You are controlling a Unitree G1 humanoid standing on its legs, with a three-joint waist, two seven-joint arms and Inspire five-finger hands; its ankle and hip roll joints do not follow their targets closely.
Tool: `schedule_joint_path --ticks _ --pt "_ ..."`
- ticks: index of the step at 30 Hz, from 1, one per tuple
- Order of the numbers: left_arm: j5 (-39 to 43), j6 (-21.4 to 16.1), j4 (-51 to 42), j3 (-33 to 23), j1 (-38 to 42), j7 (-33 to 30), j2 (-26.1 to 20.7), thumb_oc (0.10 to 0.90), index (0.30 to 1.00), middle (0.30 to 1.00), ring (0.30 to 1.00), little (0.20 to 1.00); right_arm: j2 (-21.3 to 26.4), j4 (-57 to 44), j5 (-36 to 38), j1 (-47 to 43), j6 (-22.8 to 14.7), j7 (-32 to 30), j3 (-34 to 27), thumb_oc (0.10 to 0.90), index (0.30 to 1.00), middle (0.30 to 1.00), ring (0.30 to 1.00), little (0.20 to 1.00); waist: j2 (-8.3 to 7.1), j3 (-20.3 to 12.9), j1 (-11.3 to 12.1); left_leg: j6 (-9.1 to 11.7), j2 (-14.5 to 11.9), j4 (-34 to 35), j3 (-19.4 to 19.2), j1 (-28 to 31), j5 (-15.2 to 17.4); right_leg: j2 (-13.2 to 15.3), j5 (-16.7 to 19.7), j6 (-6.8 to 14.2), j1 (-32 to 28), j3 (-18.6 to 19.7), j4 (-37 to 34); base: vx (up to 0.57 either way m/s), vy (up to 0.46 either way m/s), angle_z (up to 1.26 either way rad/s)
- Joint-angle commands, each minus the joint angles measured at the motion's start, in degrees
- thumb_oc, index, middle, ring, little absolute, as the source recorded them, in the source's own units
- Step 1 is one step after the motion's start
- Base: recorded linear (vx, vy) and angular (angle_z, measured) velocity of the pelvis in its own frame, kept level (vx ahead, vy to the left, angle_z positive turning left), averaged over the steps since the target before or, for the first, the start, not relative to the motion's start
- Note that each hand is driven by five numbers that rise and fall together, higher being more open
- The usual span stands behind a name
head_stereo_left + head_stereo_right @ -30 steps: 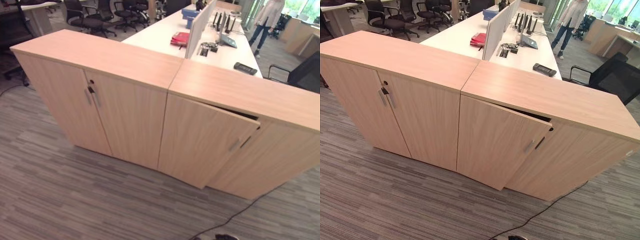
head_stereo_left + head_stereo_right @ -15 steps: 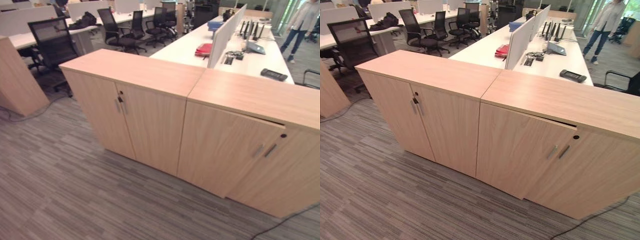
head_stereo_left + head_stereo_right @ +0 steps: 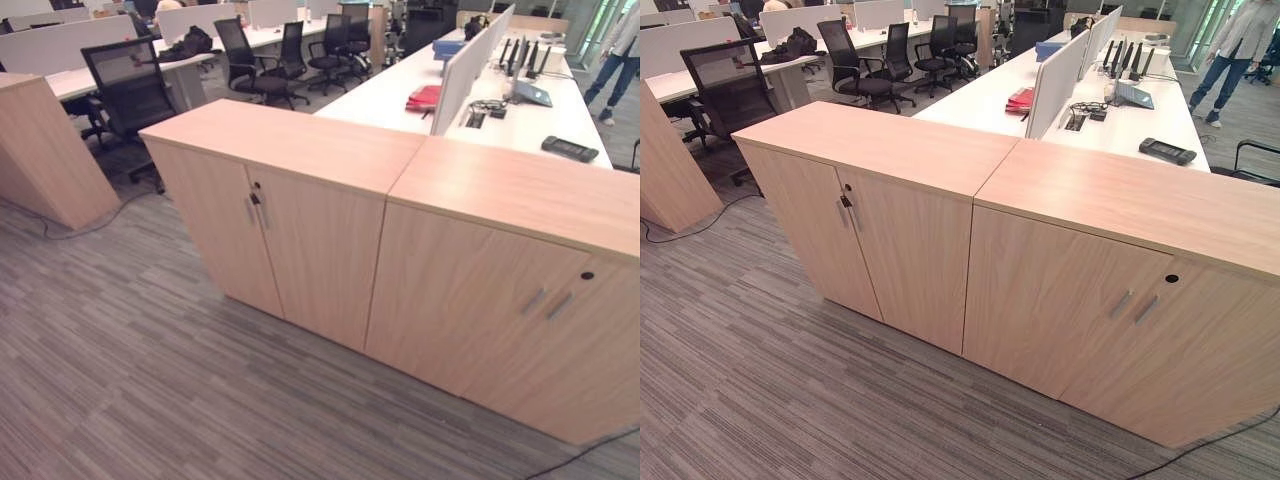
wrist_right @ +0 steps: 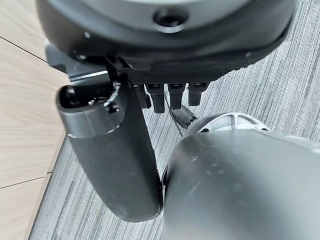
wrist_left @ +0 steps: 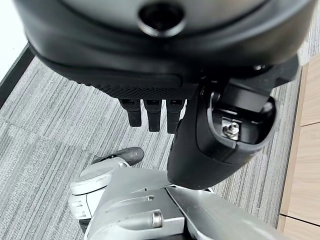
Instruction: Put the empty folder in the office cabinet
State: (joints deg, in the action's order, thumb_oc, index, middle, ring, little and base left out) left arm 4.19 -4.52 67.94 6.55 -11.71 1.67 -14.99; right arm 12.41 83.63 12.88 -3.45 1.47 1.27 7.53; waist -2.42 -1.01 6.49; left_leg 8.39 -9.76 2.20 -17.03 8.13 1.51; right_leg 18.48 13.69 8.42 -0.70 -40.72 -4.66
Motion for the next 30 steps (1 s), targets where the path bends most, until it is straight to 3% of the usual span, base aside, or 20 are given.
schedule_joint_path --ticks 1,2,3,5,6,7,9,10,11,13,15,17,20,22,25,30 --pt "-0.7 -0.5 -0.7 1.1 0.5 1.9 3.0 0.800 0.900 0.900 0.900 0.900 3.6 4.2 -3.0 -3.1 0.6 -0.2 -0.3 0.800 0.900 0.900 0.900 0.900 0.25 1.6 0.7 -7.0 5.8 -7.5 1.3 -4.3 6.7 0.3 -2.8 4.4 0.3 -1.2 3.5 -0.08 0.080 -0.06" --pt "-0.7 -0.5 -0.7 1.1 0.5 1.9 3.0 0.800 0.900 0.900 0.900 0.900 3.6 4.2 -3.0 -3.1 0.6 -0.2 -0.3 0.800 0.900 0.900 0.900 0.900 0.24 1.6 0.7 -7.0 5.8 -7.6 1.3 -4.4 6.7 0.4 -2.8 4.4 0.3 -1.2 3.6 -0.23 0.164 -0.07" --pt "-1.4 -0.6 -0.2 1.8 1.2 1.6 2.1 0.800 0.900 0.900 0.900 0.900 4.2 2.3 -3.5 -3.2 0.5 -0.4 0.0 0.800 0.900 0.900 0.900 0.900 0.49 3.5 -0.2 -7.7 7.6 -8.3 1.6 -5.8 7.0 2.7 -0.9 5.1 2.1 -1.3 4.7 -0.29 0.165 0.02" --pt "-4.5 -1.0 1.2 2.6 2.7 0.4 0.7 0.800 0.900 0.900 0.900 0.900 3.7 -0.5 -2.4 -3.8 -0.1 -0.1 0.3 0.800 0.900 0.900 0.900 0.900 -0.41 5.1 -1.6 -7.7 9.0 -7.0 0.5 -6.4 6.2 2.8 1.3 5.9 4.1 -0.8 3.2 -0.38 0.130 0.26" --pt "-4.4 -1.2 1.5 1.9 3.1 0.1 -0.2 0.800 0.900 0.900 0.900 0.900 3.6 -1.1 -1.5 -4.1 -0.3 -0.1 -0.2 0.800 0.900 0.900 0.900 0.900 -0.28 6.1 -2.5 -7.5 8.7 -5.7 0.6 -6.7 4.6 3.0 2.5 6.6 5.7 1.9 4.2 -0.34 0.032 -0.11" --pt "-2.4 -1.2 1.9 -0.2 3.3 -0.4 -1.4 0.800 0.900 0.900 0.900 0.900 3.1 -0.6 -1.2 -4.1 -0.5 0.0 -0.4 0.800 0.900 0.900 0.900 0.900 1.00 6.5 -2.9 -7.6 7.1 -3.9 1.2 -7.1 3.0 3.8 -0.3 6.4 5.7 6.8 9.5 -0.25 -0.026 -0.29" --pt "-1.0 -1.2 4.1 -2.1 3.4 -1.0 -2.5 0.800 0.900 0.900 0.900 0.900 2.3 -0.3 -0.7 -3.3 -0.8 0.2 -1.1 0.800 0.900 0.900 0.900 0.900 1.64 6.6 -2.5 -7.3 5.3 -2.2 1.0 -7.6 0.8 6.3 -3.9 5.2 3.0 9.6 17.2 -0.09 -0.092 -0.06" --pt "-0.9 -1.2 4.7 -2.3 3.3 -1.2 -2.6 0.800 0.900 0.900 0.900 0.900 2.0 -0.2 -0.4 -2.9 -0.9 0.5 -0.9 0.800 0.900 0.900 0.900 0.900 1.36 6.4 -2.2 -7.0 4.9 -1.7 0.8 -7.8 0.4 5.4 -5.9 4.7 1.0 9.4 15.6 0.02 -0.275 0.07" --pt "-0.4 -1.2 4.9 -3.2 2.7 -1.1 -2.4 0.800 0.900 0.900 0.900 0.900 1.0 0.5 -0.5 -2.6 -0.8 0.4 -0.6 0.800 0.900 0.900 0.900 0.900 0.24 5.6 -1.1 -6.3 4.4 -1.7 1.0 -8.6 -0.2 1.5 -10.7 3.8 -1.5 8.7 11.0 0.04 -0.326 0.08" --pt "1.9 -1.4 4.8 -4.2 1.7 -1.3 -1.4 0.800 0.900 0.900 0.900 0.900 -0.4 1.4 -1.2 -1.3 -0.5 0.3 1.6 0.800 0.900 0.900 0.900 0.900 -0.26 5.5 -1.3 -5.3 3.1 -2.7 1.6 -8.5 -0.2 -3.2 -12.6 2.4 -1.6 11.1 8.3 0.08 -0.363 -0.30" --pt "2.4 -1.4 5.4 -4.1 1.6 -1.5 -0.3 0.800 0.900 0.900 0.900 0.900 -0.2 0.5 -0.5 -0.5 -0.8 0.0 2.0 0.800 0.900 0.900 0.900 0.900 -0.45 5.7 -1.9 -5.4 2.8 -5.1 3.2 -8.4 1.1 -5.0 -14.4 1.1 -1.4 13.2 8.7 0.09 -0.260 -0.52" --pt "4.0 -2.1 5.0 -3.0 2.3 -2.5 0.6 0.800 0.900 0.900 0.900 0.900 0.3 -0.8 -0.1 -1.3 -1.3 -0.4 4.1 0.800 0.900 0.900 0.900 0.900 -0.42 6.8 -0.7 -5.6 5.2 -8.8 10.5 -10.5 2.6 -5.5 -15.7 -0.1 0.0 15.7 10.2 -0.02 -0.113 -0.43" --pt "5.1 -2.5 5.7 -1.5 4.5 -2.9 1.3 0.800 0.900 0.900 0.900 0.900 0.1 -1.6 0.7 -3.5 -2.4 -1.2 5.9 0.800 0.900 0.900 0.900 0.900 -0.98 6.9 2.9 -5.5 12.5 -8.2 28.7 -16.3 1.1 -7.7 -15.2 -1.3 2.6 19.5 10.8 -0.04 -0.077 -0.70" --pt "5.1 -2.6 6.3 -1.5 4.4 -2.9 1.5 0.800 0.900 0.900 0.900 0.900 -0.1 -1.6 0.9 -3.6 -2.7 -1.2 5.8 0.800 0.900 0.900 0.900 0.900 -0.81 6.5 2.8 -5.8 12.5 -6.5 29.9 -15.4 0.7 -8.5 -15.4 -1.7 2.3 19.7 10.6 0.04 -0.041 -0.41" --pt "2.8 -2.3 7.4 0.4 3.2 -2.3 1.3 0.800 0.900 0.900 0.900 0.900 -1.0 -2.1 1.9 -2.7 -2.8 -1.3 6.1 0.800 0.900 0.900 0.900 0.900 -0.84 4.0 1.4 -5.6 10.7 -2.9 28.5 -13.2 -1.3 -10.3 -15.2 -2.1 1.4 20.3 7.1 0.06 0.000 -0.56" --pt "1.8 -2.3 6.5 1.3 3.2 -2.3 0.8 0.800 0.900 0.900 0.900 0.900 -1.8 -1.9 1.1 -1.6 -2.8 -1.5 6.7 0.800 0.900 0.900 0.900 0.900 -0.66 2.8 0.6 -5.6 9.9 1.3 27.0 -10.0 -2.3 -11.2 -14.6 -1.9 -0.5 21.3 4.4 0.07 0.032 -0.25"
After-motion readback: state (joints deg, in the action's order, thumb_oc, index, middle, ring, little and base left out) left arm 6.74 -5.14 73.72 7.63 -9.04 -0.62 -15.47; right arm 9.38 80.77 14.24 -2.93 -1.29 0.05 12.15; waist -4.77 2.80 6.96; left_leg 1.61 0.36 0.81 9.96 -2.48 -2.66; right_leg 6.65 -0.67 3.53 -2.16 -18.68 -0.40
